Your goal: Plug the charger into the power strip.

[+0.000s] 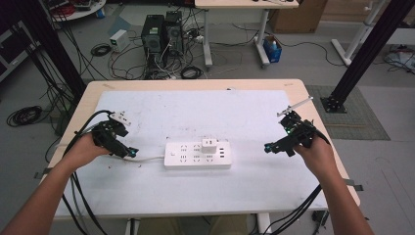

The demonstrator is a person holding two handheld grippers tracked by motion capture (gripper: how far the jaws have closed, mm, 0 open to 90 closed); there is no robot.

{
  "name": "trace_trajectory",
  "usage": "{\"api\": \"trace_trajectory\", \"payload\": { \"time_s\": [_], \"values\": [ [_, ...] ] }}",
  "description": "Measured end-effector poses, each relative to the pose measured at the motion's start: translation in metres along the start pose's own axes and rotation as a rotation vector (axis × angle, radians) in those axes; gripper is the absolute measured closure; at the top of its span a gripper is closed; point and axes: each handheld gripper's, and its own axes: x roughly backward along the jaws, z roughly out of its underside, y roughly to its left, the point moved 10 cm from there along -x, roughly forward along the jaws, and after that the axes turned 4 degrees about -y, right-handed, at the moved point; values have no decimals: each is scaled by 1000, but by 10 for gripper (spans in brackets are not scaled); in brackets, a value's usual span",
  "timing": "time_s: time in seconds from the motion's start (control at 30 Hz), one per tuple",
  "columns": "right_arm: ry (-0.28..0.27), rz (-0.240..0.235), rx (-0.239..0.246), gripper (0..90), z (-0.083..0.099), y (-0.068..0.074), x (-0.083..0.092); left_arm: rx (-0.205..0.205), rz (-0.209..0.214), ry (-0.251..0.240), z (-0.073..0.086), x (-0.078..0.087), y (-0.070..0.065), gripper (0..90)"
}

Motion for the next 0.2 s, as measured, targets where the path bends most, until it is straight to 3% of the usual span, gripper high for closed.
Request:
{"api": "trace_trajectory", "payload": {
  "time_s": [0.2],
  "values": [
    [-14,12,-24,8,7,-4,0,4,2,2,1,-4,0,158]
  ]
}}
